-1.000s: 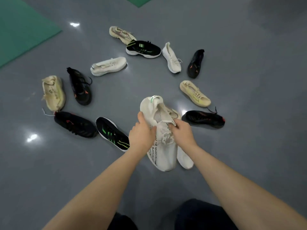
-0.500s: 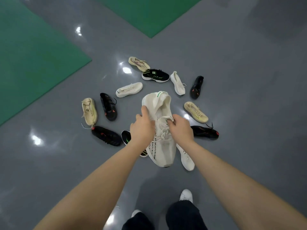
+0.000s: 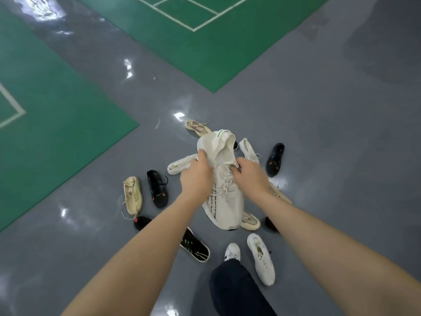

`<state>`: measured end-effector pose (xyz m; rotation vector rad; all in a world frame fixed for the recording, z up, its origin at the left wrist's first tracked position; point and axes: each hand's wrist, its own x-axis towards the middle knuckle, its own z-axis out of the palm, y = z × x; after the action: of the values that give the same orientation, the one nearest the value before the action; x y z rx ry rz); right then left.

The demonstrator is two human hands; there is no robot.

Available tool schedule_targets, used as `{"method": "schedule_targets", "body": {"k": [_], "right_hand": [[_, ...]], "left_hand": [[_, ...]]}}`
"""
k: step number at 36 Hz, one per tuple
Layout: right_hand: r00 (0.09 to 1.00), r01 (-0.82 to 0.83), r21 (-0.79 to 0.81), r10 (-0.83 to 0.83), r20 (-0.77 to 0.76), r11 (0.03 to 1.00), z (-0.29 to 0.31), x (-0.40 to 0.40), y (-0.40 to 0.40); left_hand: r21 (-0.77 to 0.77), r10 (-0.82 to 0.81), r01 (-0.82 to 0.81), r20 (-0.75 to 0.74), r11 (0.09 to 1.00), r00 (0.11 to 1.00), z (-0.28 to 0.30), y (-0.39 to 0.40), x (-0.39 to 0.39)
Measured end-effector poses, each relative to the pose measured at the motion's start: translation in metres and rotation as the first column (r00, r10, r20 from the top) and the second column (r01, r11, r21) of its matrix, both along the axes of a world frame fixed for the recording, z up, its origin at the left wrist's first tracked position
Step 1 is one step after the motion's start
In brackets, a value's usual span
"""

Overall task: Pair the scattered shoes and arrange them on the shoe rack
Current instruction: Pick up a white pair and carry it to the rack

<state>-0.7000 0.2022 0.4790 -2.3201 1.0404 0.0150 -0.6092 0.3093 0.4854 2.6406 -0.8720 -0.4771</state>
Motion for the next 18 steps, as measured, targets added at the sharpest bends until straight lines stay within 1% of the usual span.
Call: {"method": "schedule_targets", "body": {"k": [6, 11, 18], "right_hand": [[0.998, -0.062, -0.059, 0.062, -0.011, 0.996, 0.014, 0.044, -0.059], [0.998, -0.033, -0.069, 0.037, 0.057, 0.997, 0.015, 0.076, -0.098], [0.997, -0.002, -0.091, 0.009, 0.073, 0.996, 0.012, 0.124, -0.153]], "left_hand": [[0.058, 0.017, -0.017, 0.012, 0.998, 1.0, 0.018, -0.059, 0.041], [0.012, 0.034, -0.034, 0.019, 0.999, 0.999, 0.03, -0.099, 0.076], [0.0, -0.046, 0.046, 0.032, 0.999, 0.998, 0.025, -0.156, 0.131]]}}
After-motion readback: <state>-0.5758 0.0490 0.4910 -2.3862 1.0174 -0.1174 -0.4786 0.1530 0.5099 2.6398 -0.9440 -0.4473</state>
